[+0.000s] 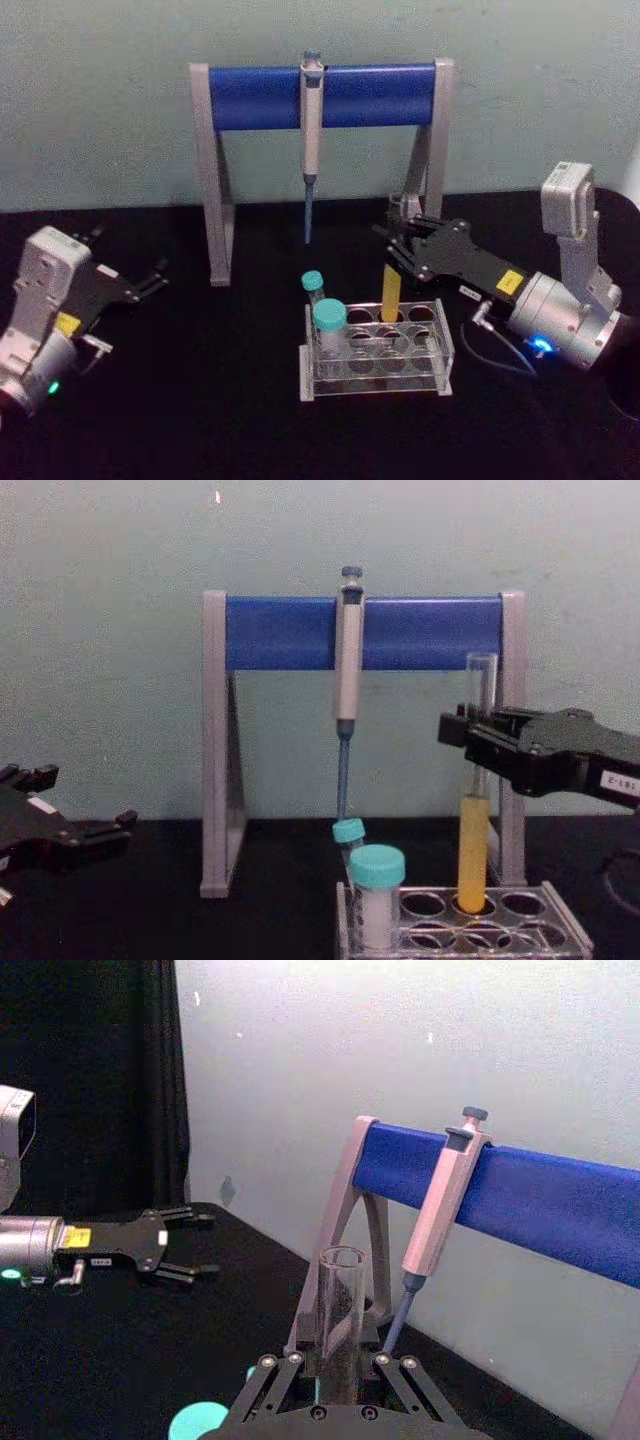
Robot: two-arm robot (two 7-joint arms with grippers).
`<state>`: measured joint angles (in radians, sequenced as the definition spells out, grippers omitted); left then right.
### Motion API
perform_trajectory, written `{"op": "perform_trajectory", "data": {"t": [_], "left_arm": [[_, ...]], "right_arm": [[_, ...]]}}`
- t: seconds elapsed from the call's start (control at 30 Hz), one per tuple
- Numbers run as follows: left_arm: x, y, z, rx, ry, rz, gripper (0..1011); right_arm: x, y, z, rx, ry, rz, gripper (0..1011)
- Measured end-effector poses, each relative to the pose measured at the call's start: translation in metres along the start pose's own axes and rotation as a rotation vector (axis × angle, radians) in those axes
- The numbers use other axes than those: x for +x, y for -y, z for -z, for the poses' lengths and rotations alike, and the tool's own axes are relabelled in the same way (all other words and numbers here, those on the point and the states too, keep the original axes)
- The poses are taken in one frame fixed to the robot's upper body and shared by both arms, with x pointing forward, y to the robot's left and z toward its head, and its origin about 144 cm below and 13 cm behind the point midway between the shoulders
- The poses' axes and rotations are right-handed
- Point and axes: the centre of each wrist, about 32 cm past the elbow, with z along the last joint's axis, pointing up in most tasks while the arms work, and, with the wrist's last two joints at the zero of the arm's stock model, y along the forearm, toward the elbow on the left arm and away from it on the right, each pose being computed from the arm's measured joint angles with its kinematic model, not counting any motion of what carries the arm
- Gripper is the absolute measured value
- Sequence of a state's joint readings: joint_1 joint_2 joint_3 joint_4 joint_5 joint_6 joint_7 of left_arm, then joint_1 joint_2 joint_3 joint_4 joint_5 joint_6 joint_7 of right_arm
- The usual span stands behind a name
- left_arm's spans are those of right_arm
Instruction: Pick up the test tube from the test tube rack, shake it, then place it back into the test tube rack.
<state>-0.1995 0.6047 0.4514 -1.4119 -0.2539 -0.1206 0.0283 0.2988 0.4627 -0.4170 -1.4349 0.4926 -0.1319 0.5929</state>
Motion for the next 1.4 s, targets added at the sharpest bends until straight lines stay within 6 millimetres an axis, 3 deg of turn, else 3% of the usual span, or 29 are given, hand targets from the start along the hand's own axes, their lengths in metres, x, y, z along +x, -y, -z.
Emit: {"op": "perform_trajectory", "data": {"t": [1.4], "left_arm": [[0.0, 0.0, 0.0, 0.0, 0.0, 0.0, 1001]], "right_arm": [[0.003, -0.003, 0.019, -0.055, -0.026, -0.004, 237]]}}
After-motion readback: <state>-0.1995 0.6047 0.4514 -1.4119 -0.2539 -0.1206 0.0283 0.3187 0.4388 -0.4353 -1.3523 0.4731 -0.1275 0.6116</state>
